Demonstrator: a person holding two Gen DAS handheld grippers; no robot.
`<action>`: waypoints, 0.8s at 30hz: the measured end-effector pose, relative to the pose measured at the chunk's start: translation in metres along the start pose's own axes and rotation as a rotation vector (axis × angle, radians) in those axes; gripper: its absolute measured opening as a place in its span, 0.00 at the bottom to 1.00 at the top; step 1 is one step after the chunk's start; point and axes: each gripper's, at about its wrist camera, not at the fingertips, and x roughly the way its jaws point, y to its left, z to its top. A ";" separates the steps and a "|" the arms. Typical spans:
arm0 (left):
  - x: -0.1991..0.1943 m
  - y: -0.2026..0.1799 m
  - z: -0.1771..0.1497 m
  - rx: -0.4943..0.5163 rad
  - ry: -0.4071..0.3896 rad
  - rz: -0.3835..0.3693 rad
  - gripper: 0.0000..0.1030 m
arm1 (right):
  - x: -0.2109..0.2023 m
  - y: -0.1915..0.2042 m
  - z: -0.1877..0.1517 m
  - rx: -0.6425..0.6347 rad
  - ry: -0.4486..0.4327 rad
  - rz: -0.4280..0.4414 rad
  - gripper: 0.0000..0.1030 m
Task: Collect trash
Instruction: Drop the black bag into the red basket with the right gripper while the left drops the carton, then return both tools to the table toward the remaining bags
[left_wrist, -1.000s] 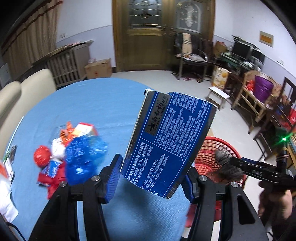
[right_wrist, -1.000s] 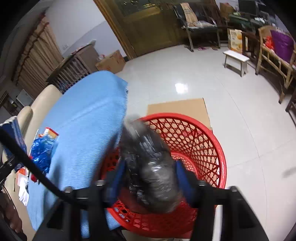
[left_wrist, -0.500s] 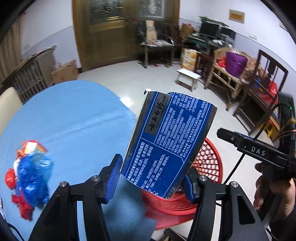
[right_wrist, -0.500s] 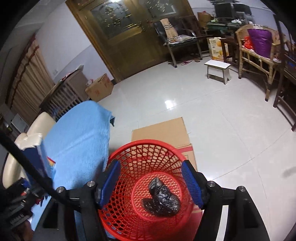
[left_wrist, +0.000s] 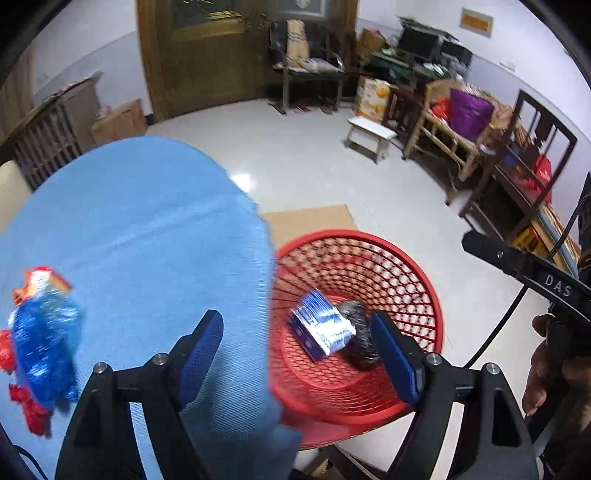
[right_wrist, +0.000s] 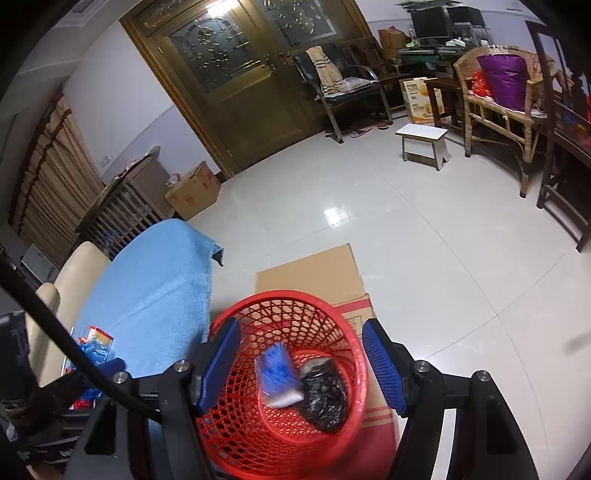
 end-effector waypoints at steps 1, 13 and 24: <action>-0.005 0.008 -0.002 -0.017 -0.008 0.010 0.80 | 0.001 0.003 0.000 -0.005 0.002 0.003 0.70; -0.078 0.170 -0.094 -0.434 -0.066 0.206 0.80 | 0.032 0.098 -0.028 -0.186 0.129 0.122 0.70; -0.113 0.249 -0.168 -0.655 -0.098 0.334 0.80 | 0.066 0.247 -0.081 -0.384 0.304 0.354 0.70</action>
